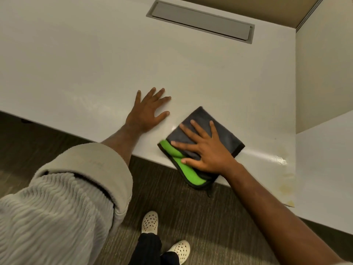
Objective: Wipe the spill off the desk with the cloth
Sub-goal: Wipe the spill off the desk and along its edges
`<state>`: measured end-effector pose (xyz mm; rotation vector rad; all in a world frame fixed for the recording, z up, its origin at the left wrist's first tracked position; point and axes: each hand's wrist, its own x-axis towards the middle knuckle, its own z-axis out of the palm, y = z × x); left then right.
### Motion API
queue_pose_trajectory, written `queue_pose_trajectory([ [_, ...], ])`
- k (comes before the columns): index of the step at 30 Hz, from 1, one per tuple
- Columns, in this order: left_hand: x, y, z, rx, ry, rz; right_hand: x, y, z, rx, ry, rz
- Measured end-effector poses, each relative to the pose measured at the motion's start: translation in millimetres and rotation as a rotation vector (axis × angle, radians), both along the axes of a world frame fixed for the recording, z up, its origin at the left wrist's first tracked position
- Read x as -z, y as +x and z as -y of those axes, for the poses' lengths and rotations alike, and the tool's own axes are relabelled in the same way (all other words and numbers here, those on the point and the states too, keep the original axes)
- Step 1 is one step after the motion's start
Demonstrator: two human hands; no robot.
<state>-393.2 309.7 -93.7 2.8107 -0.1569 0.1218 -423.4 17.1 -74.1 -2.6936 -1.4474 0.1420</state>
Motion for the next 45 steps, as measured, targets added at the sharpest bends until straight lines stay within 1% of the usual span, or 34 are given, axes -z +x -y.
queue_pose_trajectory([
  [2,1,1,-2,0.015,0.018,0.004,2,1,18,-0.088,0.006,0.006],
  [4,3,2,-4,0.020,0.048,-0.016,0,11,27,-0.067,0.007,-0.015],
  [5,4,3,-3,0.005,0.063,-0.026,-1,16,27,-0.003,0.012,-0.024],
  [8,4,5,0,-0.061,0.127,-0.046,-8,32,6,0.312,0.042,-0.049],
  [9,3,4,0,-0.070,0.155,-0.054,-10,34,-4,0.388,0.039,-0.055],
  [10,3,4,0,-0.072,0.172,-0.060,-12,36,-13,0.421,0.030,-0.059],
  [12,1,3,0,-0.066,0.172,-0.067,-12,33,-22,0.367,0.007,-0.061],
  [17,0,3,1,-0.063,0.161,-0.074,0,11,10,-0.038,0.005,-0.026],
  [20,-1,2,0,-0.055,0.152,-0.068,-4,24,27,-0.129,-0.005,-0.066],
  [22,-1,1,1,-0.062,0.143,-0.054,-7,38,25,-0.093,-0.006,-0.072],
  [23,-1,0,1,-0.065,0.142,-0.048,-8,43,20,-0.027,0.004,-0.070],
  [26,-2,0,1,-0.063,0.138,-0.044,-9,48,-7,0.277,0.032,-0.076],
  [28,-3,1,1,-0.061,0.132,-0.049,-9,45,-25,0.393,0.020,-0.075],
  [30,-3,0,1,-0.059,0.120,-0.051,-9,34,-33,0.373,0.004,-0.068],
  [35,0,1,0,-0.066,0.098,-0.042,3,-6,-5,0.100,0.030,0.004],
  [37,1,1,-1,-0.068,0.103,-0.040,4,-7,4,0.084,0.036,0.012],
  [39,2,2,0,-0.071,0.105,-0.035,1,2,-1,0.206,0.042,-0.021],
  [42,2,2,-1,-0.076,0.092,-0.043,-4,18,-23,0.520,0.061,-0.061],
  [43,1,2,-1,-0.077,0.090,-0.044,-4,21,-30,0.578,0.057,-0.062],
  [45,0,2,-1,-0.075,0.082,-0.050,-4,25,-36,0.605,0.032,-0.058],
])
